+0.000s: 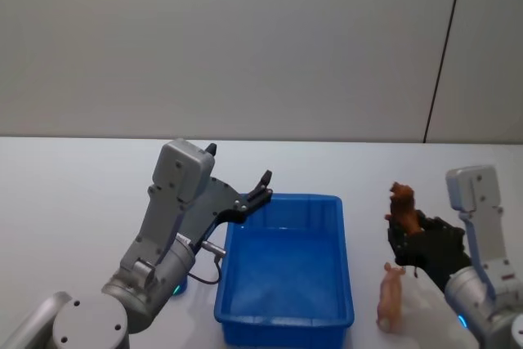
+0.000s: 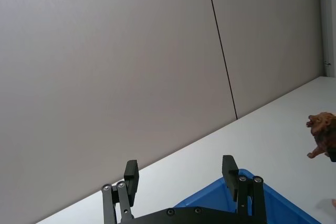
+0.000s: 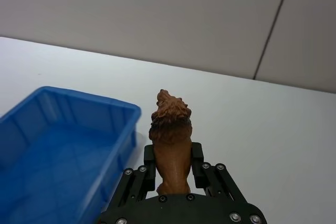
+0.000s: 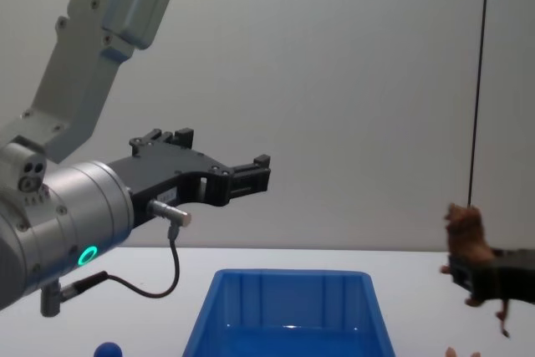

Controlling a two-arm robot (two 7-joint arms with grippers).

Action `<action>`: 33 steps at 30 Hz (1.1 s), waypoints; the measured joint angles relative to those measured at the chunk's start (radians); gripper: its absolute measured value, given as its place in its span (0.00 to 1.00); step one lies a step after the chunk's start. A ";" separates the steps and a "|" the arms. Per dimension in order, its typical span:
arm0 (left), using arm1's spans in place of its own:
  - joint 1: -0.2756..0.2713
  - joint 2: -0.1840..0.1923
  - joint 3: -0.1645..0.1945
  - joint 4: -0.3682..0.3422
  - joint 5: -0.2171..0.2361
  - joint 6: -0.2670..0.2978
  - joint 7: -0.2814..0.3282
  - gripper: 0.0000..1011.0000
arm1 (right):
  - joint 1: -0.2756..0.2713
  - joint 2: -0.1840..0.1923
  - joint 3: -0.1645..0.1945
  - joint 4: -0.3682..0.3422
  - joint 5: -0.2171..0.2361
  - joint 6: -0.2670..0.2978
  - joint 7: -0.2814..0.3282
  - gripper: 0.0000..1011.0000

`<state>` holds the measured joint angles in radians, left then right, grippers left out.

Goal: Pick up the two dolls from the table and place them into the box.

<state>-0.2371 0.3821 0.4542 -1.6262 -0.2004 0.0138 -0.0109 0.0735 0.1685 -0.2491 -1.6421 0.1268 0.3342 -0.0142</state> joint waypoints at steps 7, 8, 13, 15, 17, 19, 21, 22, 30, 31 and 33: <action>0.000 0.000 0.000 0.000 0.000 0.000 0.000 0.99 | 0.033 -0.015 -0.014 0.028 -0.018 -0.021 0.093 0.38; 0.000 0.000 0.000 0.000 0.000 0.000 0.000 0.99 | 0.038 -0.017 -0.016 0.034 -0.020 -0.023 0.103 0.38; 0.000 0.000 0.000 0.000 0.000 0.000 0.000 0.99 | 0.068 -0.034 -0.030 0.069 -0.031 -0.040 0.177 0.38; 0.000 0.000 0.000 0.000 0.000 0.000 0.000 0.99 | 0.077 -0.039 -0.033 0.080 -0.034 -0.044 0.197 0.38; 0.000 0.000 0.000 0.000 0.000 0.000 0.000 0.99 | 0.093 -0.048 -0.040 0.102 -0.040 -0.053 0.231 0.38; 0.000 0.000 0.000 0.000 0.000 0.000 0.000 0.99 | 0.109 -0.058 -0.047 0.125 -0.044 -0.061 0.264 0.38; 0.000 0.000 0.000 0.000 0.000 0.000 0.000 0.99 | 0.123 -0.066 -0.052 0.144 -0.048 -0.065 0.284 0.38; 0.000 0.000 0.000 0.000 0.000 0.000 0.000 0.99 | 0.126 -0.068 -0.053 0.150 -0.049 -0.068 0.294 0.38; 0.000 0.000 0.000 0.000 0.000 0.000 0.000 0.99 | 0.190 -0.107 -0.079 0.257 -0.067 -0.091 0.377 0.44; 0.000 0.000 0.000 0.000 0.000 0.000 0.000 0.99 | 0.194 -0.110 -0.080 0.265 -0.069 -0.091 0.382 0.46; 0.000 0.000 0.000 0.000 0.000 0.000 0.000 0.99 | 0.206 -0.117 -0.085 0.286 -0.074 -0.092 0.390 0.54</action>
<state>-0.2371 0.3821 0.4542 -1.6262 -0.2004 0.0139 -0.0109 0.2794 0.0512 -0.3338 -1.3563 0.0528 0.2420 0.3755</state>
